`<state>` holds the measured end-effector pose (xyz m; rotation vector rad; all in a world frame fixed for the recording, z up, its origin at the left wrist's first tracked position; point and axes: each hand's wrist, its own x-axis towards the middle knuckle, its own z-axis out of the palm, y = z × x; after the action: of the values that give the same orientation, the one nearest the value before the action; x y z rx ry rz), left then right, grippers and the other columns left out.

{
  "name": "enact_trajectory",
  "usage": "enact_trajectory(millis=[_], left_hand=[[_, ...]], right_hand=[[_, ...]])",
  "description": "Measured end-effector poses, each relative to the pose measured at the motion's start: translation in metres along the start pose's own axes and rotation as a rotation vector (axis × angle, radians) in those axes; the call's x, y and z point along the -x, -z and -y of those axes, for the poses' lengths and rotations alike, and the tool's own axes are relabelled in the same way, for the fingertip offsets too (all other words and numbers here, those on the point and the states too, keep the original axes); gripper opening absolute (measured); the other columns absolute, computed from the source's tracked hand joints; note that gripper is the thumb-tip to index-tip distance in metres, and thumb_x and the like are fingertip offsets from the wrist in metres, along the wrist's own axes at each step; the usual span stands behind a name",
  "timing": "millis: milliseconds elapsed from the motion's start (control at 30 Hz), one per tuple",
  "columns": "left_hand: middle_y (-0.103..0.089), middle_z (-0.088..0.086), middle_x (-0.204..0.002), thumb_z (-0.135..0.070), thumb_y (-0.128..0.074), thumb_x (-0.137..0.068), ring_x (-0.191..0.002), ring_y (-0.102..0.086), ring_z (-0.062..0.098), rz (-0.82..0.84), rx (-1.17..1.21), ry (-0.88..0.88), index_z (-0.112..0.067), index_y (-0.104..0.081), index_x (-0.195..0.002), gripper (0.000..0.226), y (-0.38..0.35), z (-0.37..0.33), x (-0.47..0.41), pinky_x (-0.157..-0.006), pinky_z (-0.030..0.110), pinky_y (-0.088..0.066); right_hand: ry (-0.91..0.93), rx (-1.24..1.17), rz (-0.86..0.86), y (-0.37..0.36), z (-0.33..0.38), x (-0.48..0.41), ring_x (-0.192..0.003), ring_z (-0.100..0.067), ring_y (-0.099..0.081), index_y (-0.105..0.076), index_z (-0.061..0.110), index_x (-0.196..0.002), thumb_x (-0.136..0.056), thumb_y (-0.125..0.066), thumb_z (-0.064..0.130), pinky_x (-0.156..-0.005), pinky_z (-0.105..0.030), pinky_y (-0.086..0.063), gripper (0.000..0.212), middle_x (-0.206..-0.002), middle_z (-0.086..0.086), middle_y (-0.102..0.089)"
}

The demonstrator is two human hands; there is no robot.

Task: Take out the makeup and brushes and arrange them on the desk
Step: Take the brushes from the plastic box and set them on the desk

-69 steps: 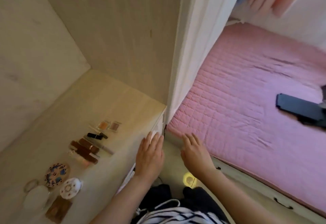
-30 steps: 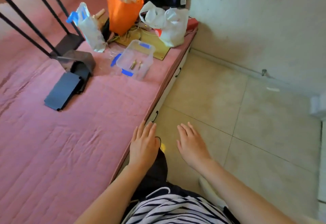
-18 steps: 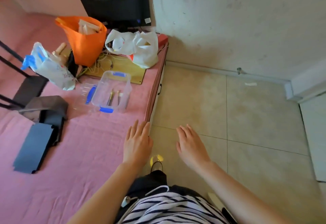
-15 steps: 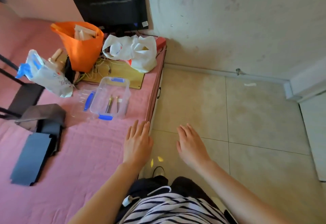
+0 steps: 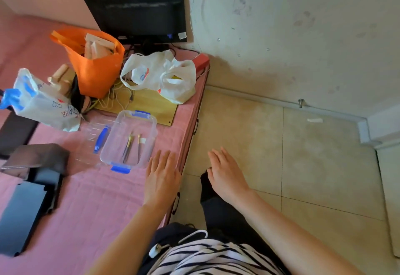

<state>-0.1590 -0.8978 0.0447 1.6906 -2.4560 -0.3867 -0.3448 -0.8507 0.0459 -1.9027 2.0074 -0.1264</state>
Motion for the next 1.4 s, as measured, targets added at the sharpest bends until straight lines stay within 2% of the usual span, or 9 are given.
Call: enact_trajectory(millis=[200, 367, 500, 567, 700, 900, 1033, 1200, 1400], left_hand=[[-0.058, 0.015, -0.13, -0.006, -0.066, -0.082, -0.13, -0.045, 0.039, 0.01, 0.015, 0.194, -0.003, -0.058, -0.126, 0.044, -0.003, -0.008, -0.062, -0.106, 0.049, -0.037], [-0.062, 0.015, -0.123, -0.003, -0.073, -0.075, -0.125, -0.05, 0.04, -0.036, 0.021, 0.272, -0.003, -0.063, -0.117, 0.044, -0.003, -0.025, -0.107, -0.101, 0.051, -0.044], [-0.056, 0.013, -0.134, -0.008, -0.067, -0.082, -0.134, -0.043, 0.036, 0.008, 0.017, 0.432, -0.005, -0.059, -0.125, 0.044, -0.006, -0.023, -0.125, -0.107, 0.048, -0.039], [-0.051, 0.011, -0.141, -0.011, -0.062, -0.087, -0.138, -0.037, 0.033, 0.031, 0.018, 0.517, -0.006, -0.054, -0.131, 0.045, -0.008, -0.018, -0.126, -0.111, 0.046, -0.035], [-0.054, 0.011, -0.136, -0.008, -0.065, -0.083, -0.135, -0.041, 0.034, 0.015, 0.035, 0.642, -0.006, -0.055, -0.13, 0.048, -0.006, -0.001, -0.125, -0.109, 0.046, -0.037], [-0.055, 0.015, -0.133, -0.009, -0.066, -0.084, -0.132, -0.045, 0.036, 0.038, 0.059, 0.748, -0.001, -0.055, -0.13, 0.047, -0.011, 0.045, -0.111, -0.107, 0.046, -0.04], [-0.056, 0.016, -0.134, -0.011, -0.067, -0.085, -0.132, -0.045, 0.037, 0.075, 0.072, 0.79, 0.0, -0.056, -0.13, 0.047, -0.022, 0.086, -0.103, -0.105, 0.046, -0.041], [-0.044, 0.008, -0.145, -0.015, -0.051, -0.094, -0.141, -0.03, 0.028, 0.098, 0.115, 0.834, -0.006, -0.043, -0.14, 0.047, -0.044, 0.138, -0.1, -0.113, 0.038, -0.028], [-0.052, 0.008, -0.136, -0.011, -0.05, -0.092, -0.135, -0.038, 0.027, 0.113, 0.162, 0.814, -0.005, -0.05, -0.132, 0.04, -0.089, 0.189, -0.105, -0.106, 0.036, -0.036]], right_hand=[[0.189, 0.079, 0.073, 0.027, -0.029, -0.082, -0.146, -0.029, -0.01, -0.022, 0.006, -0.148, -0.101, -0.037, 0.025, -0.119, -0.038, -0.011, 0.053, -0.154, -0.011, -0.025], [0.417, 0.148, 0.156, 0.048, -0.042, -0.148, -0.146, -0.03, -0.006, -0.019, 0.002, -0.149, -0.099, -0.04, 0.018, -0.118, -0.037, -0.003, 0.056, -0.155, -0.013, -0.021], [0.58, 0.235, 0.189, 0.053, -0.039, -0.194, -0.144, -0.032, -0.013, -0.025, -0.002, -0.146, -0.097, -0.044, 0.015, -0.118, -0.037, 0.0, 0.055, -0.152, -0.017, -0.027], [0.624, 0.251, 0.238, 0.051, -0.033, -0.212, -0.145, -0.031, -0.009, -0.021, 0.001, -0.147, -0.098, -0.041, 0.017, -0.121, -0.041, -0.005, 0.056, -0.154, -0.015, -0.023], [0.748, 0.327, 0.31, 0.041, -0.012, -0.247, -0.145, -0.031, -0.012, -0.022, 0.003, -0.147, -0.098, -0.037, 0.019, -0.12, -0.042, -0.01, 0.053, -0.154, -0.015, -0.025], [0.84, 0.341, 0.405, 0.016, 0.027, -0.285, -0.146, -0.03, -0.009, -0.02, 0.003, -0.148, -0.101, -0.032, 0.02, -0.119, -0.04, -0.012, 0.051, -0.155, -0.014, -0.023], [0.836, 0.35, 0.422, -0.01, 0.055, -0.304, -0.146, -0.029, -0.012, -0.025, 0.002, -0.145, -0.098, -0.035, 0.015, -0.119, -0.037, -0.013, 0.05, -0.153, -0.014, -0.027], [0.858, 0.409, 0.471, -0.046, 0.088, -0.326, -0.145, -0.028, -0.016, -0.028, 0.004, -0.144, -0.098, -0.038, 0.016, -0.117, -0.042, -0.02, 0.049, -0.151, -0.011, -0.031], [0.829, 0.418, 0.552, -0.11, 0.112, -0.355, -0.146, -0.028, -0.014, -0.031, 0.007, -0.142, -0.097, -0.04, 0.015, -0.117, -0.041, -0.02, 0.047, -0.149, -0.009, -0.032]])
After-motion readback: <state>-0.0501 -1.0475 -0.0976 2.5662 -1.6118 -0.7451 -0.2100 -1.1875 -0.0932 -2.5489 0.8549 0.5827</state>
